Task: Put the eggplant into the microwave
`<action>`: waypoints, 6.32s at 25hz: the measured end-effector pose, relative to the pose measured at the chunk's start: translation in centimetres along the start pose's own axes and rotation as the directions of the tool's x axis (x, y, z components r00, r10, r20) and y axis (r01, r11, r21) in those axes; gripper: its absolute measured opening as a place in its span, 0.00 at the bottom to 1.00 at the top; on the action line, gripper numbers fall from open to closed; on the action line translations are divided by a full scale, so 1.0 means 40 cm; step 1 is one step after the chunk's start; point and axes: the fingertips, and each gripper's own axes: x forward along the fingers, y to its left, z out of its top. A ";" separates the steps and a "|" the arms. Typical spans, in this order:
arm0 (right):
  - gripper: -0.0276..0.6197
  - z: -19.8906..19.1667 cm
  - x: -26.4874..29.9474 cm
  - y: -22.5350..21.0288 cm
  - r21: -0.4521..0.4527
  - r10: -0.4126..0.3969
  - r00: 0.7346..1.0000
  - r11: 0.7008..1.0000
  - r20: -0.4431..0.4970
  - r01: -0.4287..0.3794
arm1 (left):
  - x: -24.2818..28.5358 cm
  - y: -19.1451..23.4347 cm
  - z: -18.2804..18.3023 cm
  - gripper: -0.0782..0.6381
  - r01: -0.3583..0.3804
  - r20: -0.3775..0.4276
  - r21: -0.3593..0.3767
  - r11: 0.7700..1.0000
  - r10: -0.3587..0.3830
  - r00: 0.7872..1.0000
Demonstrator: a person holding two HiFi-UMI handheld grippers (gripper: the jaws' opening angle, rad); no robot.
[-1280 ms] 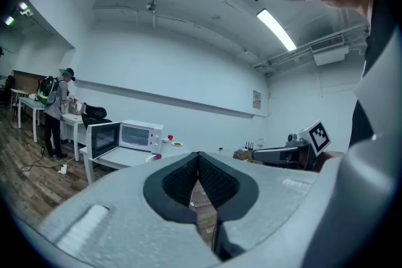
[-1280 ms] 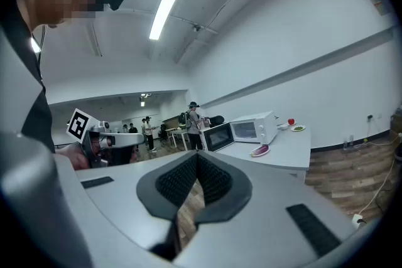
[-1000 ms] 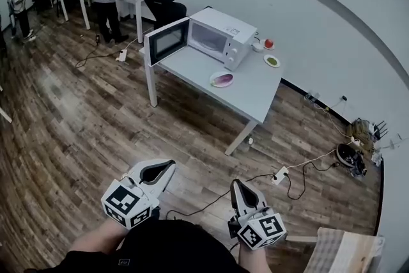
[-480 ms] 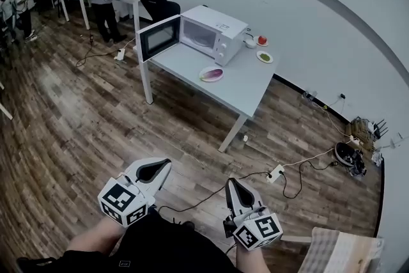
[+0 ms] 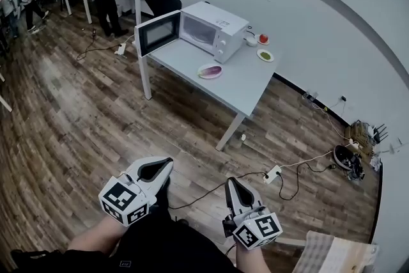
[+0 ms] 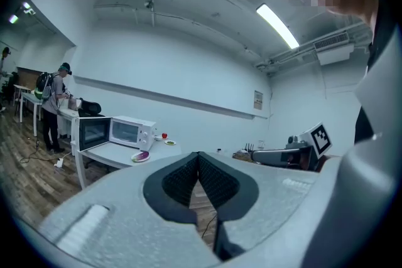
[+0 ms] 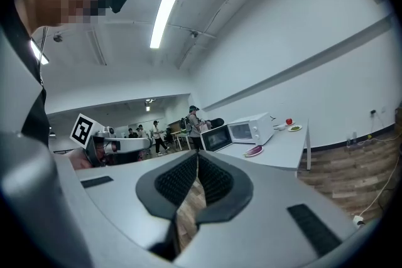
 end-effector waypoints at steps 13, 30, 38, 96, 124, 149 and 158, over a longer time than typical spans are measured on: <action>0.07 0.043 0.280 -0.123 -0.010 0.001 1.000 1.000 -0.031 -0.001 | 0.189 0.240 0.055 0.12 0.014 0.040 -0.016 1.000 -0.014 0.999; 0.07 0.132 0.848 -0.178 -0.038 0.033 0.997 0.999 -0.066 -0.036 | 0.338 0.753 0.159 0.12 -0.038 0.027 0.012 0.999 0.037 0.999; 0.07 0.125 0.972 -0.231 -0.023 -0.008 0.994 1.000 -0.106 0.005 | 0.398 0.886 0.159 0.12 -0.035 -0.008 -0.021 0.999 0.035 0.999; 0.07 -0.061 1.427 -0.823 -0.390 0.000 0.905 0.902 -0.426 -0.184 | 1.075 1.185 0.028 0.12 -0.101 -0.111 -0.014 0.995 0.099 0.989; 0.23 -0.422 1.488 -0.964 -0.630 -0.102 0.726 0.589 -0.680 -0.506 | 1.172 1.247 -0.171 0.12 -0.118 -0.177 -0.093 0.989 0.101 0.979; 0.21 -0.488 1.501 -1.015 -0.771 -0.316 0.714 0.103 -0.625 -0.629 | 1.145 1.260 -0.152 0.12 -0.150 -0.168 -0.097 0.984 0.133 0.977; 0.11 -0.499 1.504 -1.012 -0.787 -0.347 0.734 0.016 -0.583 -0.617 | 1.136 1.263 -0.149 0.12 -0.159 -0.175 -0.088 0.983 0.142 0.974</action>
